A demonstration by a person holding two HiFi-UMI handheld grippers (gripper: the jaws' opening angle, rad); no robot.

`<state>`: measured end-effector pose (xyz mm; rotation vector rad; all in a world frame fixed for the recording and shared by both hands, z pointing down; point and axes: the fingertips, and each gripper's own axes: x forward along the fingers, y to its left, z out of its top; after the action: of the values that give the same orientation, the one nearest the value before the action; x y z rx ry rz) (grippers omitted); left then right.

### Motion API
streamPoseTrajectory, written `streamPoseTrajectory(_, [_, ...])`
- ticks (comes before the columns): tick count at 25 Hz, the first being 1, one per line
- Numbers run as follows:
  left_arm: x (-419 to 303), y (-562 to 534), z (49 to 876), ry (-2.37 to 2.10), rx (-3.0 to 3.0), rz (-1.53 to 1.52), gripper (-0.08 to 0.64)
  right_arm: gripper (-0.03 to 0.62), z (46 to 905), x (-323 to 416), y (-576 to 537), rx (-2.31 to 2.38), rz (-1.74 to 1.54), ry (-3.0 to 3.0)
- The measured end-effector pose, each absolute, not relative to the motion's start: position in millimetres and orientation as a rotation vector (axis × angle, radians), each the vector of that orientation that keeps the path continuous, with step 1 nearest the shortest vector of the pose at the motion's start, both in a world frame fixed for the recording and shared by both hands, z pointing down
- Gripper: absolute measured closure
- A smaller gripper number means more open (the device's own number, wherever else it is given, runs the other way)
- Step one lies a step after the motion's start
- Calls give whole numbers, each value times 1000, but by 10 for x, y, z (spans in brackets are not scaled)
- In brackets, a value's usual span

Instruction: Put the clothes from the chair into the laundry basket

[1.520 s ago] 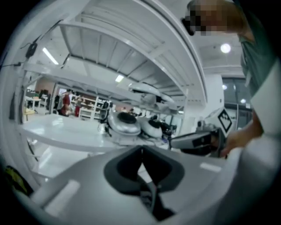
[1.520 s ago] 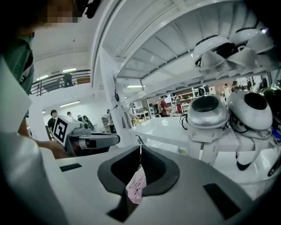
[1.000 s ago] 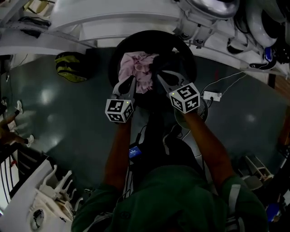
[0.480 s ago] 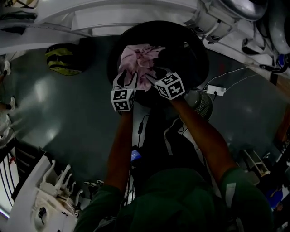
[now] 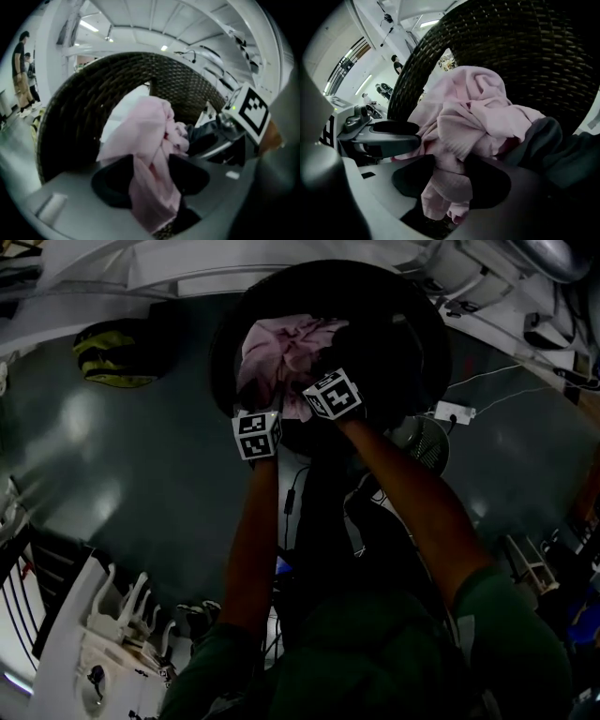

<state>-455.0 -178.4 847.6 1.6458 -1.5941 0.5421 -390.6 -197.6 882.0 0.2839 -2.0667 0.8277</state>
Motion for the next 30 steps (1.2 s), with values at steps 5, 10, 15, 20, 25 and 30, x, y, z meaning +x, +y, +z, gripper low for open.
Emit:
streamPoseTrajectory(5, [-4593,-1691,8639,-1574,1607,555,505,489,8869,-3979,-1945,261,865,-2045])
streamPoseTrajectory(10, [-4534,-1650,8477,-1540,1639,549,548,573,8626,-3884,-1918,273,898,-2073])
streamPoseTrajectory(15, [-4386,-1677,7849,-1551,1768,510,549,578,8044,-3711,-1866,342,962,-2196])
streamPoseTrajectory(20, [-4195,-1675,7089,-1556,1909,451,549,578,7294,-3502,-1797,404,1005,-2325])
streamPoseTrajectory(25, [-3814,-1643,6304,-1545,2051,400,549,578,6481,-3138,-1728,460,1018,-2451])
streamPoseTrajectory(30, [-3335,-1712,5511,-1501,2221,331,549,578,5717,-2694,-1715,575,998,-2578])
